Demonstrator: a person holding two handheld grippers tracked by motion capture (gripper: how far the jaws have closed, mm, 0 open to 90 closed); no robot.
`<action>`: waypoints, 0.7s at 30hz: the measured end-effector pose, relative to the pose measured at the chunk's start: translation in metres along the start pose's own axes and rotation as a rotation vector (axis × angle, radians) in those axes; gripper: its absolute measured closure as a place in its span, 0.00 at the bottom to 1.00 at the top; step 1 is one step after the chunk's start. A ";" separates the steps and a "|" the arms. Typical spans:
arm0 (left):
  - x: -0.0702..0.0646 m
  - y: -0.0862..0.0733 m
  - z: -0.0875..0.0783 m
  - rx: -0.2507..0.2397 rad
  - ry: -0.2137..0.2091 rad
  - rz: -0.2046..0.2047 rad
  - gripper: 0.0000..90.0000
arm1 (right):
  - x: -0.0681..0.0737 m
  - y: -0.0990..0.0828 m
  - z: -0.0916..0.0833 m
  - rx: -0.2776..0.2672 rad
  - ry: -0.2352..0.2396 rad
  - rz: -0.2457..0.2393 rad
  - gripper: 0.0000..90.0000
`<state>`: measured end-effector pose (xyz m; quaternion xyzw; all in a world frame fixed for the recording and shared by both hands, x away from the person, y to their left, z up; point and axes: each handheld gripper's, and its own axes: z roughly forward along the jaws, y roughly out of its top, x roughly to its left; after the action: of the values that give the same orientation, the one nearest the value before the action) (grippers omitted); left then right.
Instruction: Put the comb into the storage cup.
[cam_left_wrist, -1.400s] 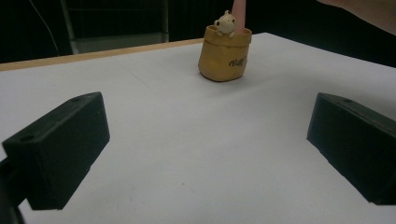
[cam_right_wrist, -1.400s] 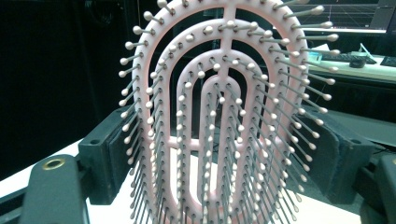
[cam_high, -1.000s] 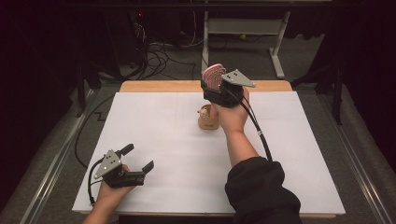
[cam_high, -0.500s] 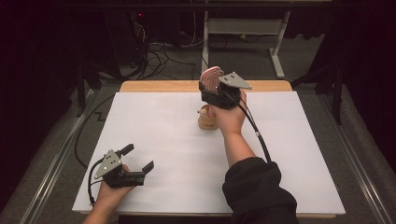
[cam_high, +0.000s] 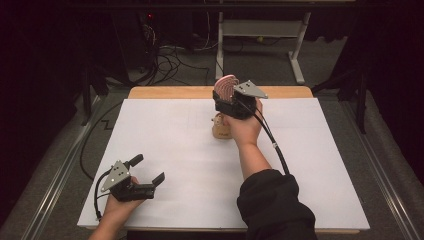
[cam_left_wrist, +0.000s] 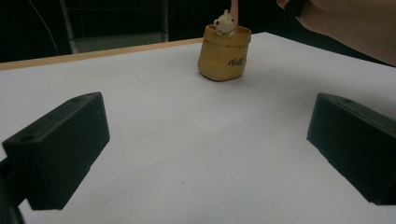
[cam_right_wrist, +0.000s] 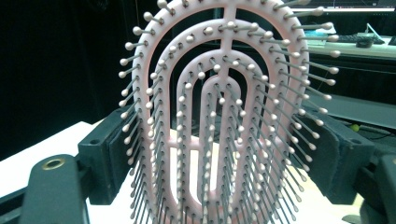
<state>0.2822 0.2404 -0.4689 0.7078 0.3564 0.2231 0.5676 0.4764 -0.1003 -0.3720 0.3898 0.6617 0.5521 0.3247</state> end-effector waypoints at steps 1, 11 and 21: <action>0.000 0.000 0.000 0.004 -0.001 0.001 0.00 | 0.000 -0.001 0.000 0.001 -0.001 0.001 0.22; 0.000 0.000 0.000 0.004 -0.001 -0.003 0.00 | -0.002 -0.006 0.000 0.006 -0.008 0.021 0.22; 0.000 -0.001 0.000 0.005 -0.003 -0.004 0.00 | -0.004 -0.010 0.000 0.013 -0.015 0.030 0.22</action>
<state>0.2823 0.2404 -0.4696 0.7088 0.3577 0.2198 0.5669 0.4763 -0.1047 -0.3817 0.4058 0.6568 0.5497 0.3190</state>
